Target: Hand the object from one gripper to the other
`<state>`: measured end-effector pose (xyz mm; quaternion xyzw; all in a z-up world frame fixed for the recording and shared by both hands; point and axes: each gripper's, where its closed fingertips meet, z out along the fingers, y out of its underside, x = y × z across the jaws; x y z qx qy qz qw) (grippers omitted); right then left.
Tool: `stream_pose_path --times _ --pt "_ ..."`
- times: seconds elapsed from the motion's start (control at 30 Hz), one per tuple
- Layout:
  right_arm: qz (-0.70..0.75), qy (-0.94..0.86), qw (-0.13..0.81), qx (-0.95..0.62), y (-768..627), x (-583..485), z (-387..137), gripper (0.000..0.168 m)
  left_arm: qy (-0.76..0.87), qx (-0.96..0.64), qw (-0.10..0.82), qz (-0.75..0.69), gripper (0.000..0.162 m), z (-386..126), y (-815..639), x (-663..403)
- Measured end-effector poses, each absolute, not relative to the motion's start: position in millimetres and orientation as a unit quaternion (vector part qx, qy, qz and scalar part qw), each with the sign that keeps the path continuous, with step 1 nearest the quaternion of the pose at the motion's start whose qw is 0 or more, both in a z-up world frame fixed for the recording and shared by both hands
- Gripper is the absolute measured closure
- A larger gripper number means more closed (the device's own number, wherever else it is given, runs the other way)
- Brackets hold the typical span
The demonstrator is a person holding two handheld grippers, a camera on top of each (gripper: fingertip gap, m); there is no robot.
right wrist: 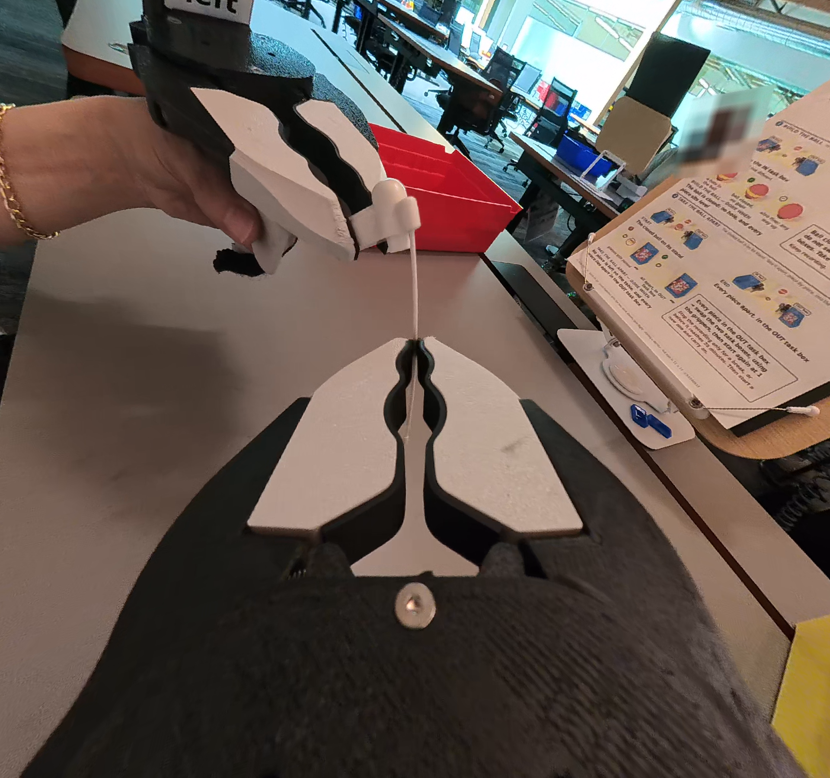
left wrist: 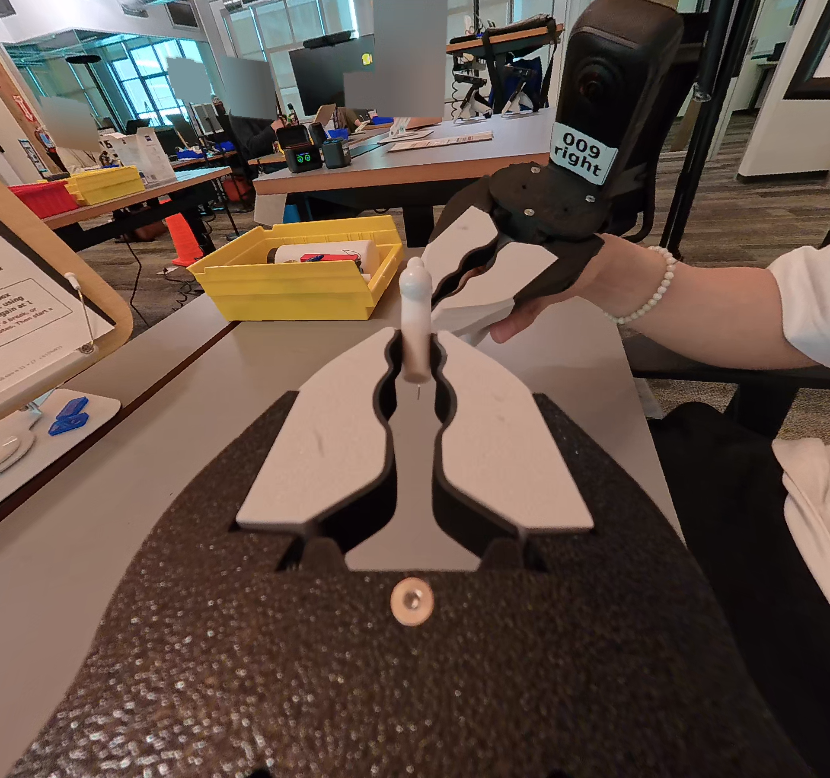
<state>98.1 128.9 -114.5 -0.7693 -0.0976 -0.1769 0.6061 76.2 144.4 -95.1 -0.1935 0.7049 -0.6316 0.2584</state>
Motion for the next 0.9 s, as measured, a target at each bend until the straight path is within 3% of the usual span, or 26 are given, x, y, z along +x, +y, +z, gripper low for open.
stream_pose_path --times 0.3,0.43,0.53,0.6,0.73,0.9 --pt "-0.2 -0.09 0.602 -0.768 124.3 106.6 -108.0 0.167 0.71 -0.2 0.27 -0.619 0.151 -98.6 149.7 79.1" --pt "-0.279 -0.12 0.554 -0.775 118.8 113.8 -108.6 0.167 0.739 -0.213 0.256 -0.585 0.15 -116.6 151.4 81.8" --pt "-0.346 -0.133 0.507 -0.778 113.6 123.2 -109.5 0.167 0.76 -0.238 0.267 -0.543 0.13 -128.7 156.1 87.7" --pt "-0.372 -0.144 0.483 -0.779 111.5 125.9 -111.1 0.167 0.762 -0.244 0.303 -0.517 0.125 -124.9 158.0 91.5" --pt "-0.428 -0.174 0.419 -0.781 109.1 130.1 -117.2 0.167 0.773 -0.218 0.386 -0.453 0.131 -111.7 152.3 89.7" --pt "-0.482 -0.236 0.356 -0.765 112.6 126.3 -124.2 0.167 0.807 -0.213 0.369 -0.409 0.13 -125.4 137.6 84.6"
